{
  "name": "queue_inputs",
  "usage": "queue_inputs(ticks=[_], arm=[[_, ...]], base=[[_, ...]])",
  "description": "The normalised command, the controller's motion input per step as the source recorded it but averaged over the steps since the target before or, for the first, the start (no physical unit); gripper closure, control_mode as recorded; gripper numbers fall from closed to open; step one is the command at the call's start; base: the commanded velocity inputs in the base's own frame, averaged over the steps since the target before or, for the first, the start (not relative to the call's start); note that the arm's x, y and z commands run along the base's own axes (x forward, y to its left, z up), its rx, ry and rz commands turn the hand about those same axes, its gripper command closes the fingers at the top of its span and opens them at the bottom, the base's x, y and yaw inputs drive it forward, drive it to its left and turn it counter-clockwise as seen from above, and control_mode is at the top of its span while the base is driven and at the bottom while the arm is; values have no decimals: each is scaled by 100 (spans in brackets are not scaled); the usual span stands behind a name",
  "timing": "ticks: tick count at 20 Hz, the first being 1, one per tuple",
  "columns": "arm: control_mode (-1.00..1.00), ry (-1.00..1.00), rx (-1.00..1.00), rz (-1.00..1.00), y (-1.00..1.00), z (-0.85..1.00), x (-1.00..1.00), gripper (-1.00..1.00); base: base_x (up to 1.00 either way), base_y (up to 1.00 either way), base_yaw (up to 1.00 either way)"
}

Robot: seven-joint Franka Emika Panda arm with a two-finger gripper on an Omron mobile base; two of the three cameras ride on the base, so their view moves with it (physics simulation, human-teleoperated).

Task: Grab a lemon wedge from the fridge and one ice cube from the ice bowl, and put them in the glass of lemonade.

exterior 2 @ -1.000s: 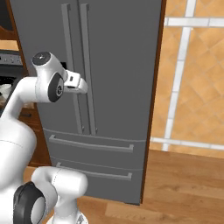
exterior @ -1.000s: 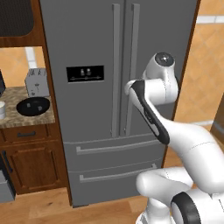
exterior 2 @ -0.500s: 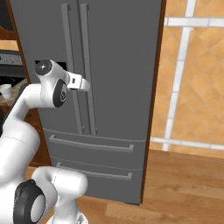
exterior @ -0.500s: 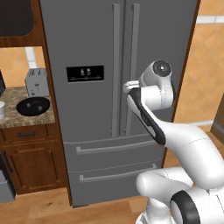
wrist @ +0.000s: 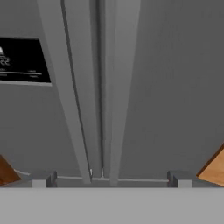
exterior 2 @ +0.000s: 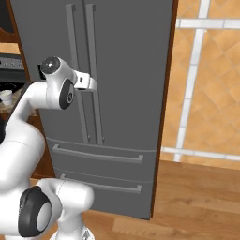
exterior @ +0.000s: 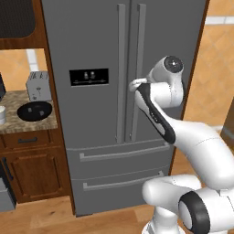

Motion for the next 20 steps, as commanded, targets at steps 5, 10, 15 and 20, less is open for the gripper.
queue_inputs(ticks=[5, 10, 15, 20], arm=[[-100, 0, 1, 11, -25, 6, 43, -100], [-100, 13, -1, 1, 0, 0, 61, -100], [-100, 8, -4, -6, 17, -10, 48, -100], [-100, -4, 0, -6, 2, -46, 40, -100]], base=[[0, 0, 0], [0, 0, 0], [0, 0, 0], [0, 0, 0]])
